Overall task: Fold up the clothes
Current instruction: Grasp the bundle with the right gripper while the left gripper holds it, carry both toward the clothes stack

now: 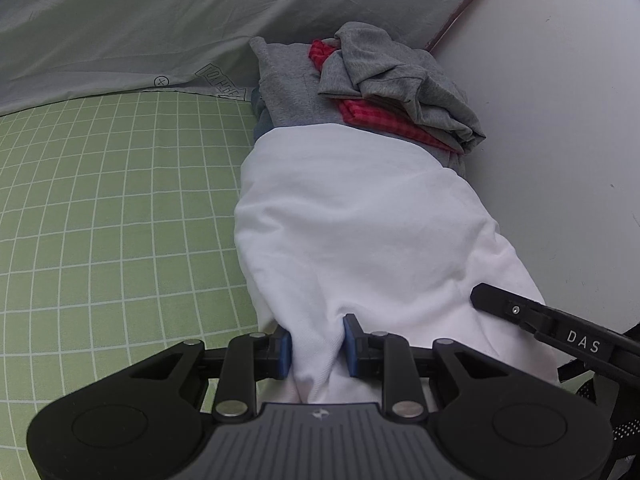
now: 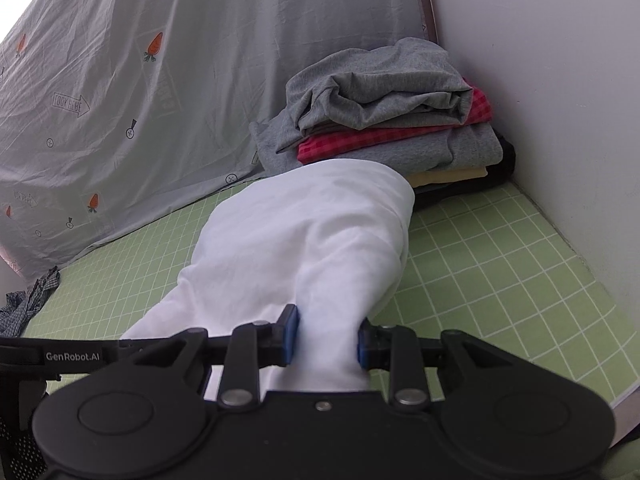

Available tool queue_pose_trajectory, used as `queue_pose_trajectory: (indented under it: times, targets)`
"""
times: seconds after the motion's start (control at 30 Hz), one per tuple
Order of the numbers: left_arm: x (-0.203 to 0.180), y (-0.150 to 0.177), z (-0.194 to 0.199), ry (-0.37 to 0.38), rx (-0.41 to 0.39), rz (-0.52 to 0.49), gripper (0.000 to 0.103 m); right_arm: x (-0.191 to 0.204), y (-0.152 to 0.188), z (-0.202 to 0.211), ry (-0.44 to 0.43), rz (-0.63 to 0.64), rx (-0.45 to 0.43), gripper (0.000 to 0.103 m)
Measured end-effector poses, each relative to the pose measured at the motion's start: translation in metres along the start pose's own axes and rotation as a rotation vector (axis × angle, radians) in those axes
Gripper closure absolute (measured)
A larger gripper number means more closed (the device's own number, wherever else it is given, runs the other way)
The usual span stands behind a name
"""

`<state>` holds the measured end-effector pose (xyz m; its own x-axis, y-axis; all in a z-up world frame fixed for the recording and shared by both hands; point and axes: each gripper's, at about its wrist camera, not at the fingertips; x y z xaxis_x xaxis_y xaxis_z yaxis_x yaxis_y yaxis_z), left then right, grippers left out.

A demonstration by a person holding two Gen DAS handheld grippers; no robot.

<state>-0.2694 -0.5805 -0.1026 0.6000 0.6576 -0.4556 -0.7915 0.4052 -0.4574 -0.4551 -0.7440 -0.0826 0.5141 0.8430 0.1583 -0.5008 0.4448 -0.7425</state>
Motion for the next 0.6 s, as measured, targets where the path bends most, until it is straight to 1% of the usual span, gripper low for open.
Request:
queue_pose_trajectory:
  times: [0.2,0.27,0.33,0.37,0.4,0.43,0.47,0.5,0.53,0.57,0.6]
  targets:
    - [-0.032,0.000,-0.029,0.035,0.002,-0.044,0.076,-0.038,-0.011,0.003,0.031,0.035,-0.013,0.075]
    - [-0.044,-0.001,-0.045,0.053,0.007,-0.054,0.076,-0.053,-0.015,0.001,0.050,0.068,-0.016,0.075]
    - [-0.056,0.002,-0.070,0.066,0.014,-0.092,0.075,-0.070,-0.017,-0.006,0.078,0.112,-0.014,0.074]
    - [-0.061,0.004,-0.085,0.069,0.028,-0.107,0.074,-0.078,-0.016,-0.012,0.101,0.133,-0.002,0.072]
    - [-0.064,0.006,-0.100,0.066,0.067,-0.105,0.072,-0.086,-0.014,-0.021,0.134,0.149,0.019,0.069]
    - [-0.065,0.009,-0.112,0.060,0.119,-0.096,0.072,-0.093,-0.011,-0.032,0.190,0.162,0.049,0.062]
    - [-0.066,0.011,-0.124,0.054,0.171,-0.088,0.072,-0.099,-0.007,-0.044,0.274,0.170,0.088,0.059]
    - [-0.067,0.014,-0.135,0.048,0.224,-0.079,0.069,-0.102,-0.003,-0.052,0.352,0.180,0.111,0.059]
    - [-0.067,0.016,-0.141,0.046,0.249,-0.077,0.061,-0.102,0.000,-0.054,0.414,0.188,0.108,0.057]
    - [-0.065,0.018,-0.137,0.052,0.227,-0.089,0.061,-0.100,0.003,-0.053,0.452,0.185,0.096,0.052]
    - [-0.063,0.018,-0.133,0.057,0.215,-0.096,0.061,-0.098,0.006,-0.049,0.469,0.161,0.073,0.049]
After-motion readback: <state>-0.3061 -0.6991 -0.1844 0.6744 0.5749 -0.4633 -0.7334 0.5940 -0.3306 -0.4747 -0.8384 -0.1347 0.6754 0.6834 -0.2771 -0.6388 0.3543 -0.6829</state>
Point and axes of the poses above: each gripper's, at about its wrist camera, not at the fingertips, and z roughly against the way its jaws point, x to its left, y to its underside, and after that the axes turned 11 degrees about z, right-handed
